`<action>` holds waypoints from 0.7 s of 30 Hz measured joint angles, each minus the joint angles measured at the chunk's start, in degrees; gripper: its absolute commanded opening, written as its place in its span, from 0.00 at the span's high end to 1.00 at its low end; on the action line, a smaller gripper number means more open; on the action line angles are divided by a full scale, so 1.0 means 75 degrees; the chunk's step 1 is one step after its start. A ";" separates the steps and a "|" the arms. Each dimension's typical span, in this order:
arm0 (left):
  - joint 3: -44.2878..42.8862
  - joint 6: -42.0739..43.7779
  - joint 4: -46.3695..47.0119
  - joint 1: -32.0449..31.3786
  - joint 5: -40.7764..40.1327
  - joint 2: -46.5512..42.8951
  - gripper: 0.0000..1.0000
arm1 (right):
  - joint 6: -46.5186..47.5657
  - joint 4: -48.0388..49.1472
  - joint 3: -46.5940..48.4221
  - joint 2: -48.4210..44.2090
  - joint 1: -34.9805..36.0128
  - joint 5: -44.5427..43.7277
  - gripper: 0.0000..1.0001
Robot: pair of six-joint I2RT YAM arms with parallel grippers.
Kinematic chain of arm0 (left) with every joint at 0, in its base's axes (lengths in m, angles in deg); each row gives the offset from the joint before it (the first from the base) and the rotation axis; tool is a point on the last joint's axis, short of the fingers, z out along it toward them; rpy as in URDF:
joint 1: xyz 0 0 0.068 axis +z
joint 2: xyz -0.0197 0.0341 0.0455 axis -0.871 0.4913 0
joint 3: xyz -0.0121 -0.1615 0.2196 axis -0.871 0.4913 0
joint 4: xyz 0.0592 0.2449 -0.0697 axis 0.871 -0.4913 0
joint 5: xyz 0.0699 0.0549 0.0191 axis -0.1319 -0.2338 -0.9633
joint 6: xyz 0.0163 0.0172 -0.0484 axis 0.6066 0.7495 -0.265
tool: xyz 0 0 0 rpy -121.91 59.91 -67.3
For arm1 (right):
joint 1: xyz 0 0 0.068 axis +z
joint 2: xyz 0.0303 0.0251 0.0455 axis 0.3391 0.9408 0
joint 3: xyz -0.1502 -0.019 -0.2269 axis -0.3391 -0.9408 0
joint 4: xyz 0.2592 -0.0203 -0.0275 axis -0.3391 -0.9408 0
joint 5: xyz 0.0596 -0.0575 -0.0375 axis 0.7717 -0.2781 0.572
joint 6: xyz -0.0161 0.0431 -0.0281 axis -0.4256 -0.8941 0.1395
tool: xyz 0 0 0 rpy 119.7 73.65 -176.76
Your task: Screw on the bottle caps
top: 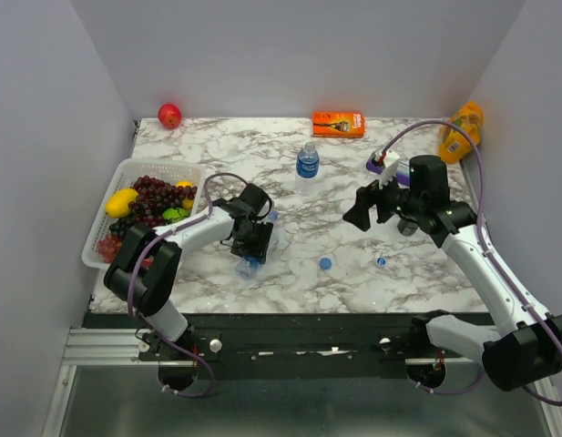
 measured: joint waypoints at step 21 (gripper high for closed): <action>0.2600 0.2087 0.4709 -0.1623 0.1527 -0.4491 0.43 | -0.3430 0.2060 0.0557 0.1300 0.0638 0.3899 0.00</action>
